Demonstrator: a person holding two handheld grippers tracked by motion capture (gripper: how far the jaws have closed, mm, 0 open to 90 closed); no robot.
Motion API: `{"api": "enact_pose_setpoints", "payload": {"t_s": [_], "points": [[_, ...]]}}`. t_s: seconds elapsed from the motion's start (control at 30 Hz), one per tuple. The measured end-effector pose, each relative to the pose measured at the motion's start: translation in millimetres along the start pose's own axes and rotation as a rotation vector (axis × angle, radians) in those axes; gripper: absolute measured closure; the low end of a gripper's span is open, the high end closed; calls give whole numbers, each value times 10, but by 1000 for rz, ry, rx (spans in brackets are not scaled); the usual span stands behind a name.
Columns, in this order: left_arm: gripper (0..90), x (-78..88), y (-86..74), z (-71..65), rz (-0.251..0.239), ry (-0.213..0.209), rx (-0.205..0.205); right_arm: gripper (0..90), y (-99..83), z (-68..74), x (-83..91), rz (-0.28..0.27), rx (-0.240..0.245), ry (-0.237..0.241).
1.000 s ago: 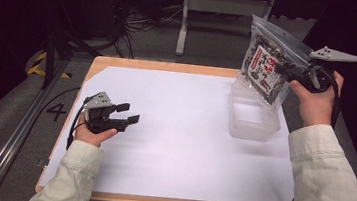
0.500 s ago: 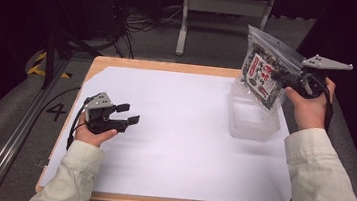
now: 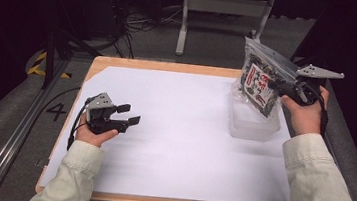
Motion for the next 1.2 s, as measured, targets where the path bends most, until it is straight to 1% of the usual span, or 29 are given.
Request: {"api": "enact_pose_setpoints", "payload": {"t_s": [0.03, 0.13, 0.27, 0.37, 0.47, 0.53, 0.63, 0.73, 0.8, 0.87, 0.97, 1.07, 1.1, 1.13, 1.2], "points": [[364, -11, -3, 1, 0, 2, -6, 756, -47, -2, -31, 6, -6, 4], [364, -15, -10, -2, 5, 0, -5, 757, -104, -5, -73, 12, -11, 7], [363, -19, -21, 0, 6, -3, 3, 757, -163, -11, -113, 16, -21, 11], [363, -18, -37, 11, 13, 0, -3, 755, -200, -10, -137, 15, -32, 15], [363, -20, -37, 3, 11, -3, 3, 745, -273, 17, -180, 31, -47, 33], [363, -19, -38, -1, 12, -4, 5, 742, -283, 24, -188, 30, -52, 39], [362, -18, -44, 2, 17, 0, -1, 741, -343, 18, -203, 24, -81, 49], [362, -23, -44, -3, 17, -3, 0, 741, -370, -7, -183, 4, -104, 57], [362, -24, -44, -3, 17, -2, 0, 742, -381, -13, -177, 1, -103, 58], [363, -26, -45, -15, 18, -7, 8, 741, -407, -8, -170, -6, -102, 59], [362, -26, -42, -8, 16, -4, 4, 741, -430, -11, -162, -20, -109, 61], [362, -23, -46, -2, 18, -2, 1, 742, -466, -60, -144, -39, -134, 68], [362, -23, -46, -2, 18, -2, 1, 742, -466, -60, -144, -39, -134, 68], [362, -24, -47, -8, 18, -3, 9, 743, -480, -80, -137, -45, -145, 70], [362, -25, -48, -2, 19, -1, 3, 743, -505, -118, -121, -65, -166, 77]]}}
Point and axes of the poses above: each handheld gripper's, and its own axes: x roughly backward along the jaws, y roughly out of its top, z roughly to its left, the point moved 10 cm from there along -x, roughly forward along the jaws, and after that the axes turned 12 degrees about -x, right-handed, at the moved point
